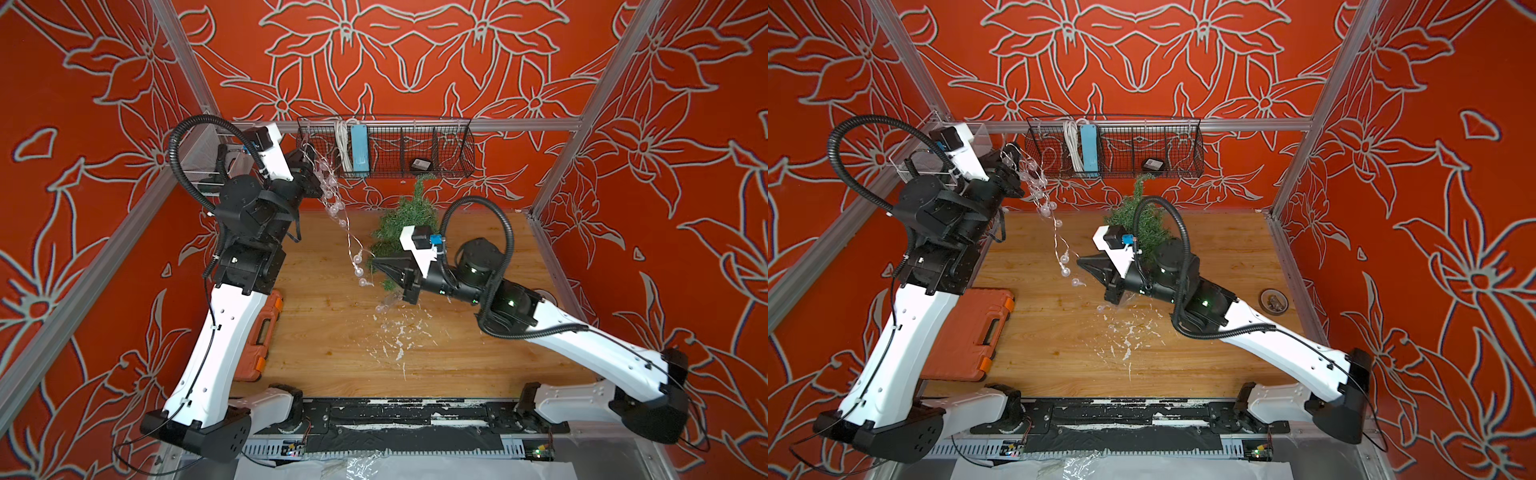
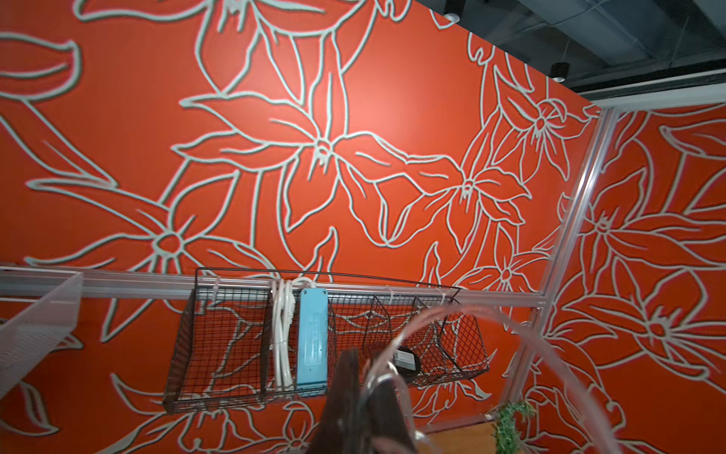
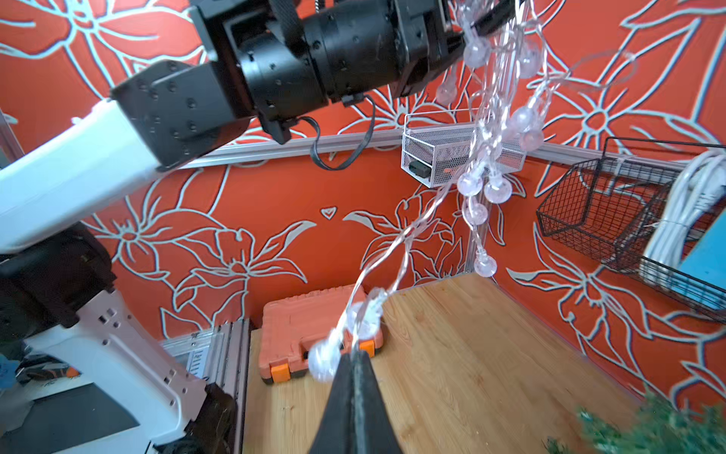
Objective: Remove string lights from the small christmas tree
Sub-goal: Remove the light string from the Christmas tree.
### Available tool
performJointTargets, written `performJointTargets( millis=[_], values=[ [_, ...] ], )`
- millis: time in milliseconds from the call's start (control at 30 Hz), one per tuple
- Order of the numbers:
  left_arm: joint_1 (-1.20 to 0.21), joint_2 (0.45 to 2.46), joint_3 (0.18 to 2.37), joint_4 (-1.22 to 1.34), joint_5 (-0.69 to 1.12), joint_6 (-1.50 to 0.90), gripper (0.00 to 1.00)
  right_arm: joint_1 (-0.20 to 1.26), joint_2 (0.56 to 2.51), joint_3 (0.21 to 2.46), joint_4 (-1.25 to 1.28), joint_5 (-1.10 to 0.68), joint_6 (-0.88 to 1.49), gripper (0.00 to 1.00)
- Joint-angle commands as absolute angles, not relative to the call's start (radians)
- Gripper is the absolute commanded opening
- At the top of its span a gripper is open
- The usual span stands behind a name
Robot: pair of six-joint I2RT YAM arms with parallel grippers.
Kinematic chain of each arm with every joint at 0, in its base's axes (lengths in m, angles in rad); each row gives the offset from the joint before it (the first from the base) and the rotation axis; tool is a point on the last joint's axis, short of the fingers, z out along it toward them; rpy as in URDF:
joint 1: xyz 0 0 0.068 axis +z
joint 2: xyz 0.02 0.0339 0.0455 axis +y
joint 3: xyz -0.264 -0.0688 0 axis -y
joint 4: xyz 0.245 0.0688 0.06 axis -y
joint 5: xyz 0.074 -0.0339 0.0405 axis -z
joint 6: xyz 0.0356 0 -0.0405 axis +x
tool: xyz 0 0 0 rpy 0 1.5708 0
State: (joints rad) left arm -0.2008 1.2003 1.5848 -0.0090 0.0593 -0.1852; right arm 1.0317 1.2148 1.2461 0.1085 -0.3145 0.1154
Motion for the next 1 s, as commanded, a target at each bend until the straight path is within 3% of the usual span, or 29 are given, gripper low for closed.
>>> performJointTargets(
  millis=[0,200,467,867,900,967],
  values=[
    [-0.236,1.15,1.509,0.043,0.139,-0.244,0.0,1.048,1.126,1.191,0.091,-0.188,0.105,0.0],
    [-0.418,1.134,1.43,0.059,0.111,-0.224,0.0,1.05,0.975,1.085,0.001,0.002,0.123,0.0],
    [-0.511,1.122,1.464,0.009,0.106,-0.208,0.0,1.051,0.847,0.934,-0.19,0.2,0.184,0.0],
    [-0.553,0.997,1.424,-0.085,0.214,-0.244,0.0,1.046,0.914,0.568,-0.082,0.074,0.512,0.0],
    [-0.554,0.961,1.413,-0.089,0.215,-0.246,0.0,1.046,0.941,0.575,-0.093,0.08,0.511,0.05],
    [-0.554,0.955,1.384,-0.09,0.223,-0.252,0.0,1.042,0.969,0.582,-0.092,0.112,0.512,0.4]
  ],
)
